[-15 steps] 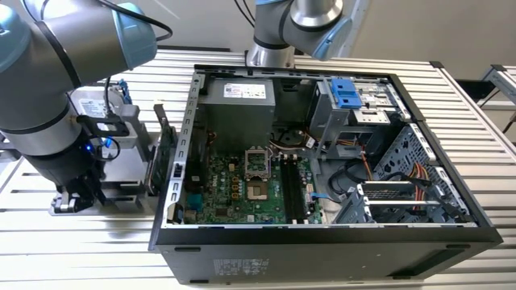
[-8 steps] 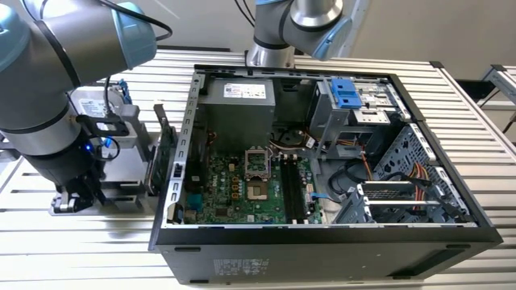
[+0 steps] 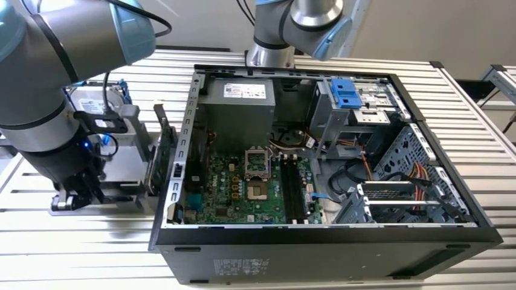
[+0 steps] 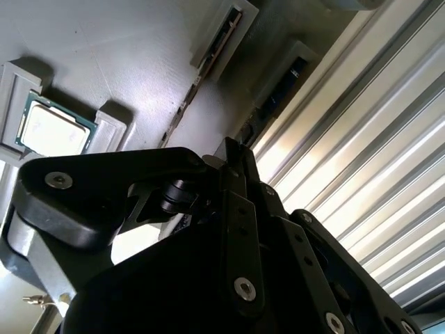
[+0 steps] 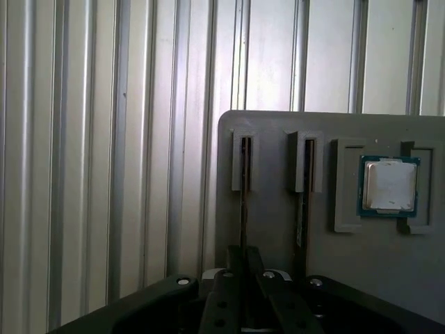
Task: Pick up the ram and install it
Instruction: 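Pick up the ram and move it above insertion slot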
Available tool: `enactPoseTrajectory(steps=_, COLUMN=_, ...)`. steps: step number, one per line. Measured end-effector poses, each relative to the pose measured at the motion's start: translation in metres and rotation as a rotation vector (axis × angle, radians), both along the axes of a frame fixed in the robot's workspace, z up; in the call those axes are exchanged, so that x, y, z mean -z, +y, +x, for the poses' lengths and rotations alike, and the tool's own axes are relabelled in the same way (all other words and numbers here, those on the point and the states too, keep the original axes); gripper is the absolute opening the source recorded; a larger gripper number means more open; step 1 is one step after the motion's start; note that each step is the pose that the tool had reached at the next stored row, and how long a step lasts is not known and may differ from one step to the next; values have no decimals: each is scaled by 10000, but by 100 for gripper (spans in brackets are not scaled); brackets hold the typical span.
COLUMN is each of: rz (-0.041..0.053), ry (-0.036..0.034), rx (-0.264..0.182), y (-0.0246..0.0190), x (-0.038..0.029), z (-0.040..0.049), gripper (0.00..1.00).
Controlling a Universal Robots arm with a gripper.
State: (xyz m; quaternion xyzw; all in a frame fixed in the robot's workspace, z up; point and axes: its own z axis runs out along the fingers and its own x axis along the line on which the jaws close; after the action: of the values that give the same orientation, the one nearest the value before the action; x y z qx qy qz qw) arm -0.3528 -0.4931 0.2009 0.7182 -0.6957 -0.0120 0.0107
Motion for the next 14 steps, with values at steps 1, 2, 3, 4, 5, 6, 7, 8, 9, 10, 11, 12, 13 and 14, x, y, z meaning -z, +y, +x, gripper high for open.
enactPoseTrajectory(steps=1, rz=0, ry=0, rx=0, y=0, x=-7, z=0, gripper=0)
enactPoseTrajectory(steps=2, rz=0, ry=0, rx=0, y=0, x=-13, z=0, gripper=0)
enactPoseTrajectory(steps=3, rz=0, ry=-1, rx=0, y=0, x=-19, z=0, gripper=0)
enactPoseTrajectory(steps=4, rz=0, ry=0, rx=0, y=0, x=-24, z=0, gripper=0)
enactPoseTrajectory(steps=5, rz=1, ry=0, rx=0, y=0, x=-30, z=0, gripper=0)
enactPoseTrajectory(steps=6, rz=0, ry=0, rx=0, y=0, x=-35, z=0, gripper=0)
enactPoseTrajectory(steps=7, rz=0, ry=1, rx=0, y=0, x=-42, z=0, gripper=0)
enactPoseTrajectory(steps=8, rz=-1, ry=1, rx=0, y=0, x=-50, z=0, gripper=0)
enactPoseTrajectory(steps=9, rz=-1, ry=1, rx=0, y=0, x=-57, z=0, gripper=0)
enactPoseTrajectory(steps=10, rz=0, ry=0, rx=0, y=0, x=-64, z=0, gripper=0)
enactPoseTrajectory(steps=11, rz=0, ry=0, rx=0, y=0, x=-73, z=0, gripper=0)
enactPoseTrajectory(steps=12, rz=0, ry=1, rx=0, y=0, x=-82, z=0, gripper=0)
enactPoseTrajectory(steps=13, rz=-1, ry=1, rx=0, y=0, x=-92, z=0, gripper=0)
enactPoseTrajectory(steps=14, rz=0, ry=0, rx=-1, y=0, x=-101, z=0, gripper=0)
